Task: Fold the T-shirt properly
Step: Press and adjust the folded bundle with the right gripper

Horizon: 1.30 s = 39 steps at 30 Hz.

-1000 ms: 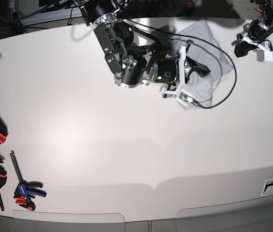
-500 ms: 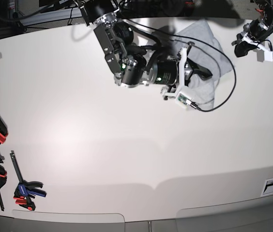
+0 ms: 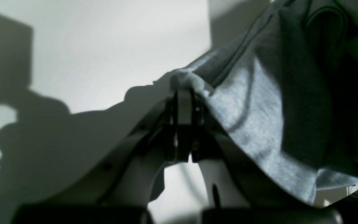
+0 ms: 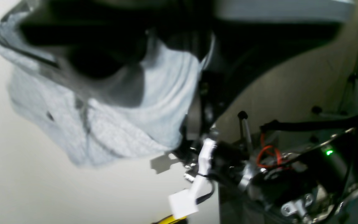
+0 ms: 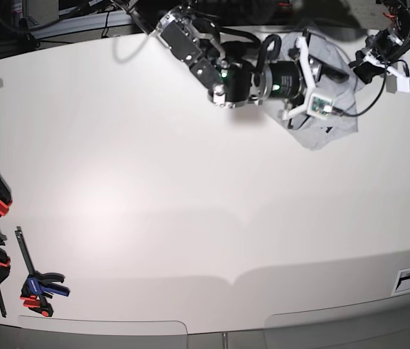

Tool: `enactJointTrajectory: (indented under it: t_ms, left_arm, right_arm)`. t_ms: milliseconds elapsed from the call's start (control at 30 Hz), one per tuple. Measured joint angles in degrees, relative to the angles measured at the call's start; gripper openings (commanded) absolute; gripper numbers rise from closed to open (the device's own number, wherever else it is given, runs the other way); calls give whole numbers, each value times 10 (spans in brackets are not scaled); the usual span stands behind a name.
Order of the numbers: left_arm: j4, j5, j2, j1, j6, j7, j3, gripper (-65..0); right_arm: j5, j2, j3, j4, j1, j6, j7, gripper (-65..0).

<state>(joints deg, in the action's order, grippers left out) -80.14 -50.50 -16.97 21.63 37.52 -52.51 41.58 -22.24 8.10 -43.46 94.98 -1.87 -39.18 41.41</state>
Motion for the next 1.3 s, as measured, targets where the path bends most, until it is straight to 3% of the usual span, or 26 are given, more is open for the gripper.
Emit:
enactJointTrajectory:
  t_ms: [67, 200, 467, 567, 667, 733, 833, 967, 1200, 1300]
  left_arm:
    - [0, 0, 0, 1, 0, -1, 0, -650]
    - [0, 0, 0, 1, 0, -2, 0, -650]
    - [0, 0, 0, 1, 0, -2, 0, -650]
    - [0, 0, 0, 1, 0, -2, 0, -650]
    - [0, 0, 0, 1, 0, 0, 0, -650]
    - [0, 0, 0, 1, 0, 0, 0, -650]
    - [0, 0, 0, 1, 0, 0, 0, -650]
    - [0, 0, 0, 1, 0, 0, 0, -650]
    - [0, 0, 0, 1, 0, 0, 0, -650]
    - [0, 0, 0, 1, 0, 0, 0, -650]
  right_arm:
    - [1, 0, -3, 0, -6, -1, -1, -428]
    - [1, 0, -1, 0, -10, -1, -1, -419]
    - [-140, 0, -1, 0, -21, 0, 2, -419]
    - [-124, 0, 0, 0, -35, -1, 19, -438]
    - [-64, 2, 28, 0, -51, 4, 17, -566]
    - [-44, 2, 68, 1, -58, 50, 16, -650]
    - [-32, 1, 140, 1, -60, 120, 18, -650]
    - [-32, 0, 182, 1, -54, 135, 56, -650]
    - [-15, 0, 127, 1, -36, 148, 88, -650]
    - [31, 2, 77, 1, -27, 158, 127, -650]
